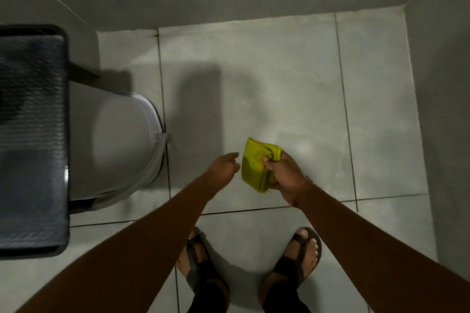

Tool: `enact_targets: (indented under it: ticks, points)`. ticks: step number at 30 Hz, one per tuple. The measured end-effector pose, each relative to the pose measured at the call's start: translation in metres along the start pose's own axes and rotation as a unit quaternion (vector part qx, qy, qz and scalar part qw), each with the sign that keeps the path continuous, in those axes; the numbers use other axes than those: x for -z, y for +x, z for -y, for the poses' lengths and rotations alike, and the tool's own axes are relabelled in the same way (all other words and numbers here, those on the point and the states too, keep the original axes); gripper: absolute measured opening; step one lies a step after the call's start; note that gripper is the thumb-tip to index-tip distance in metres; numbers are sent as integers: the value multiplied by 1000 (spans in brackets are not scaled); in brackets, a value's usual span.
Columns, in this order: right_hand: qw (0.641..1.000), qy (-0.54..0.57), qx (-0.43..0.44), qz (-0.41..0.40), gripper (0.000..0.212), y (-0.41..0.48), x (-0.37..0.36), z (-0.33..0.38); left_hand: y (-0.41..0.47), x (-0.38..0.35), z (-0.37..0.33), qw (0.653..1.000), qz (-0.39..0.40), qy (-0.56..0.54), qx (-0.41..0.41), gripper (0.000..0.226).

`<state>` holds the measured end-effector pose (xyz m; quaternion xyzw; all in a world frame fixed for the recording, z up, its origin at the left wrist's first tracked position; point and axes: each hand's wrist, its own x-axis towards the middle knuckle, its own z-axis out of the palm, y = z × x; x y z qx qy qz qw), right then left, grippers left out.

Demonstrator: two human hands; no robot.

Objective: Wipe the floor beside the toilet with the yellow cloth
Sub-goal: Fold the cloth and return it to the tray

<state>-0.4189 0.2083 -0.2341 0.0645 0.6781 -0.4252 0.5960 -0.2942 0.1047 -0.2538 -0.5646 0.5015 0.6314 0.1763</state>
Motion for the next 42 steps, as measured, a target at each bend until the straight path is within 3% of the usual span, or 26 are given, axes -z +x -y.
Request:
enact_targets:
  ticks: [5, 8, 11, 16, 20, 23, 28, 31, 35, 39, 42]
  points:
    - [997, 33, -22, 64, 31, -51, -30, 56, -80, 27, -21, 988, -1, -156, -8, 27]
    - [996, 14, -15, 88, 28, -82, -57, 87, -126, 58, -26, 978, -40, -201, -35, 12]
    - [996, -20, 0, 88, 31, -105, -92, 110, -164, 86, -27, 970, -95, -215, -67, 14]
    - [984, -138, 80, 75, 24, -134, -170, 118, -216, 147, -7, 939, -243, -215, -114, 13]
    - [963, -205, 167, 60, 23, -150, -238, 109, -244, 197, 21, 914, -305, -242, -113, 12]
    - [912, -330, 242, 31, 26, -158, -280, 98, -252, 231, 46, 908, -358, -191, -102, 13]
    - [777, -535, 330, -30, 34, -157, -320, 79, -244, 261, 86, 907, -409, -104, 4, 45]
    - [704, -617, 349, -43, 34, -152, -330, 70, -239, 262, 100, 913, -400, -77, 31, 50]
    - [669, -656, 348, -34, 36, -150, -332, 67, -231, 259, 105, 917, -395, -35, 51, 46]
    - [675, -643, 362, 14, 39, -163, -317, 74, -231, 256, 95, 912, -404, 20, 60, 44]
    - [774, -531, 340, 52, 41, -197, -292, 93, -243, 250, 85, 905, -416, 24, 88, 42]
